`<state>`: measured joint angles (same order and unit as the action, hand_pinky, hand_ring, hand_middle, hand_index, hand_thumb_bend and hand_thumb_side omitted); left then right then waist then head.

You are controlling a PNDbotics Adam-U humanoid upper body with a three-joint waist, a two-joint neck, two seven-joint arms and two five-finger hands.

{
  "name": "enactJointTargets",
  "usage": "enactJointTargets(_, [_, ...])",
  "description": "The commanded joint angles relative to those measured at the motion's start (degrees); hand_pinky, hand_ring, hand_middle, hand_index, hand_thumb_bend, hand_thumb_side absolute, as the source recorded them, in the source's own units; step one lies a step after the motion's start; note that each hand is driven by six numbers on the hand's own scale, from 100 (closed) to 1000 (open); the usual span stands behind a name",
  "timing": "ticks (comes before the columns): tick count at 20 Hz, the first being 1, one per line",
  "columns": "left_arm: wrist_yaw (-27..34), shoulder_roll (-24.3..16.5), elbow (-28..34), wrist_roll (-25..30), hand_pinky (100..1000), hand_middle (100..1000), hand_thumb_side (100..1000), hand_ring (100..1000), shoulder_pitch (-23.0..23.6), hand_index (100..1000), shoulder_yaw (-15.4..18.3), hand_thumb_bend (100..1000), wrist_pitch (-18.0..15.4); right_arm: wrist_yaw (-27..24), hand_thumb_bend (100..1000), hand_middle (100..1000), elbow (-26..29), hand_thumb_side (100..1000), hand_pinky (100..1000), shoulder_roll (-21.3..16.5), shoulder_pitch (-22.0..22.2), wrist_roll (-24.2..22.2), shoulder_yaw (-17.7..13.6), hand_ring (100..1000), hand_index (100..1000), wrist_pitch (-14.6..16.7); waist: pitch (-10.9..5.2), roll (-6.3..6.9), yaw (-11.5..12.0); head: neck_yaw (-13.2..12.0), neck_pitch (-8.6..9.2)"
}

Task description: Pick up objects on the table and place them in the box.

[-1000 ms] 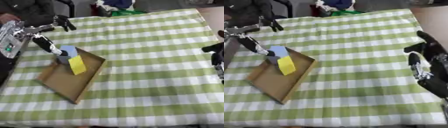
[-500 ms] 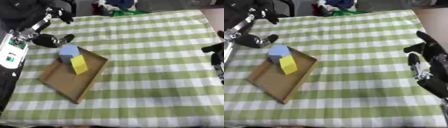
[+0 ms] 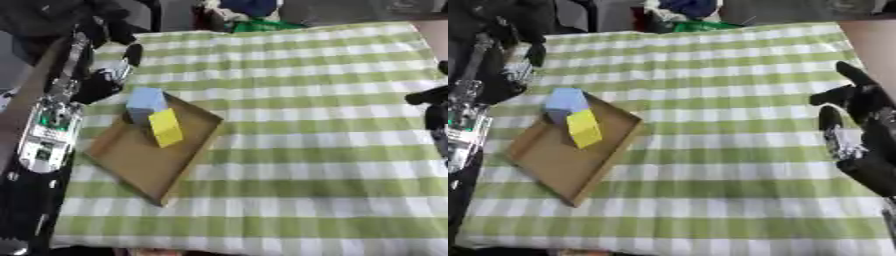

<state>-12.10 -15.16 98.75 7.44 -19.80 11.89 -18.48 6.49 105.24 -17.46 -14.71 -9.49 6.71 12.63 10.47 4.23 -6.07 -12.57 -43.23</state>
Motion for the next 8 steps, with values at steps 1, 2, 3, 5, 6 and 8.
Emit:
enactJointTargets(1, [0.6,0.5,2.3,-0.1,650,618,520,623,-0.3,834,0.7,307,1.2,-0.2,100,619,1.1,549,882,-0.4,-1.0,0.1,-0.2,755,1000,0.1,-0.51,-0.48,0.2,-0.4,0.59])
enactJointTargets(2, [0.5,0.7,2.6,0.0,650,618,521,624,-0.3,834,0.8,307,1.4,-0.3,100,619,1.2,549,882,-0.4,-1.1,0.0,-0.2,755,1000,0.1,-0.49,-0.63,0.3,-0.4,0.64])
enactJointTargets(3, [0.4,0.9,2.7,0.1,650,618,522,624,-0.3,834,0.9,305,1.6,-0.3,100,619,1.2,547,882,-0.4,-1.1,0.0,-0.2,755,1000,0.2,-0.47,-0.82,0.3,-0.5,0.74])
enactJointTargets(5, [0.4,1.3,3.1,0.1,650,619,525,624,-0.3,834,1.0,303,2.0,-0.4,100,619,1.3,547,882,-0.3,-1.2,0.1,-0.3,755,1000,0.2,-0.38,-1.18,0.2,-0.7,0.93])
enactJointTargets(6, [0.4,1.4,3.2,0.2,650,619,526,624,-0.3,834,1.1,303,2.2,-0.4,100,619,1.3,546,882,-0.3,-1.2,0.1,-0.3,755,1000,0.2,-0.33,-1.28,0.2,-0.7,0.98])
enactJointTargets(8, [0.3,1.7,3.4,0.5,650,621,532,626,-0.3,835,1.1,303,2.5,-0.4,100,619,1.4,546,882,-0.2,-1.3,0.1,-0.3,755,1000,0.2,-0.21,-1.46,0.1,-1.0,0.95])
